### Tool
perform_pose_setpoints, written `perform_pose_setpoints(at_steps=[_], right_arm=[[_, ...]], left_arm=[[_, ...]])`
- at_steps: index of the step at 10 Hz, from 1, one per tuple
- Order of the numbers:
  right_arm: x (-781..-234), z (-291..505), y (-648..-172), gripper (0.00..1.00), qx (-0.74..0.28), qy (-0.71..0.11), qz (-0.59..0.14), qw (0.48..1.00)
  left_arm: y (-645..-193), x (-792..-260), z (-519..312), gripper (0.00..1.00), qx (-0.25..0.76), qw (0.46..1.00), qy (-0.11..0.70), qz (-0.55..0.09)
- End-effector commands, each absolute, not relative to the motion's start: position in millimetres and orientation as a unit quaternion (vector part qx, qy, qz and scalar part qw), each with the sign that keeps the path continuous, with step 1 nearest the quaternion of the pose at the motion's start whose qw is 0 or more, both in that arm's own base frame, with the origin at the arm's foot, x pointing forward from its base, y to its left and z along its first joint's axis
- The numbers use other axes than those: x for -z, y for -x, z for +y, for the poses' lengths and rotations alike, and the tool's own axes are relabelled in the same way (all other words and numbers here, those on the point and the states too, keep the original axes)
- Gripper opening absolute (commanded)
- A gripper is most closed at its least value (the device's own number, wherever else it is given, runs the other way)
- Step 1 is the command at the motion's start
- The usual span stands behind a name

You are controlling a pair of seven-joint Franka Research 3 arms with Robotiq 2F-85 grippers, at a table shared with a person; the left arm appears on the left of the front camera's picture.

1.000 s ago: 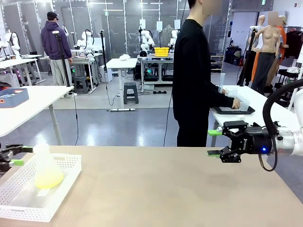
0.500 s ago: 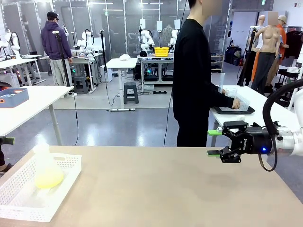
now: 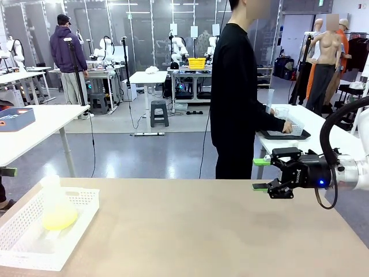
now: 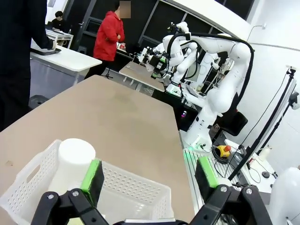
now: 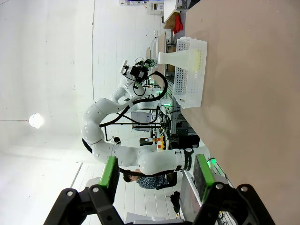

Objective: Prepare the solutions needed for the experiment.
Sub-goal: When the human places the Big flask in the center of the table, pick up the Big flask and place it in the left Organizing basket.

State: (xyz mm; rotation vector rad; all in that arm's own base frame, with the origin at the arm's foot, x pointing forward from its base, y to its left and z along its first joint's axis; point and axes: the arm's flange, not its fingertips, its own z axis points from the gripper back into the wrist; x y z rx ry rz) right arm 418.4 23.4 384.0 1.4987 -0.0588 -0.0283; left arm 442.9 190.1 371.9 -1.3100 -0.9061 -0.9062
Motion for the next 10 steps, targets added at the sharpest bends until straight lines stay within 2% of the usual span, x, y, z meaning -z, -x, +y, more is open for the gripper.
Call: perform_pose_setpoints(at_steps=[1,2,4,6,7,10], right_arm=[[-384,25,-417,0.81,0.010,-0.682,-0.032,0.730],[-384,25,-417,0.81,0.010,-0.682,-0.032,0.730],[-384,25,-417,0.81,0.010,-0.682,-0.032,0.730],[-384,25,-417,0.81,0.010,-0.682,-0.032,0.730],[-384,25,-417,0.81,0.010,-0.682,-0.032,0.730],[-384,25,-417,0.81,0.010,-0.682,-0.032,0.730]], left_arm=[[-441,-380,188,1.00,0.392,0.610,0.567,-0.391],[-421,-375,167,1.00,0.366,0.615,0.624,-0.315],[-385,-391,150,1.00,0.270,0.634,0.675,-0.262],[-366,-389,134,1.00,0.192,0.696,0.669,-0.175],[-361,-387,121,1.00,0.168,0.678,0.705,-0.123],[-372,-384,87,1.00,0.091,0.691,0.715,-0.058]])
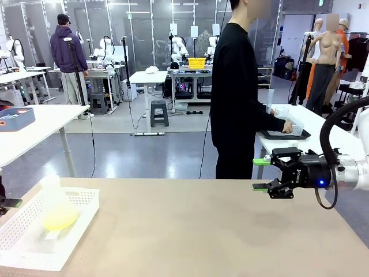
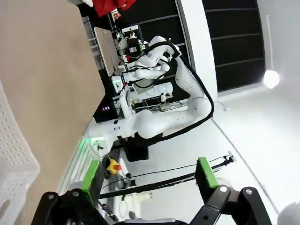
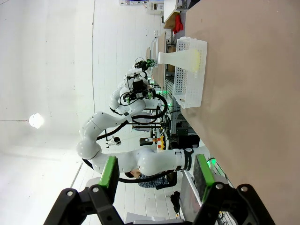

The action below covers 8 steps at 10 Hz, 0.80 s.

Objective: Prepare the solutions needed for the experiment.
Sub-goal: When the human places the Big flask in the center of the table, pick up the Big flask and place it in the left Organizing basket.

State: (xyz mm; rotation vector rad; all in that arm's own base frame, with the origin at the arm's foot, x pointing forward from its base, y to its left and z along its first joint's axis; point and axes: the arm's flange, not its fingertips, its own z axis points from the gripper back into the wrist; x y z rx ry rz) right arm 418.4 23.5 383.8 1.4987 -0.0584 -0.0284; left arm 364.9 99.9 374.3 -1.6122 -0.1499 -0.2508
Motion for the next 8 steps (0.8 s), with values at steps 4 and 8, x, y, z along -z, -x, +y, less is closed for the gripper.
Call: perform_pose_setpoints(at_steps=[4,8], right_arm=[[-384,25,-417,0.81,0.010,-0.682,-0.032,0.730],[-384,25,-417,0.81,0.010,-0.682,-0.032,0.730]], left_arm=[[-374,-374,74,1.00,0.098,0.694,0.713,-0.014],[-374,-374,74,1.00,0.098,0.694,0.713,-0.014]])
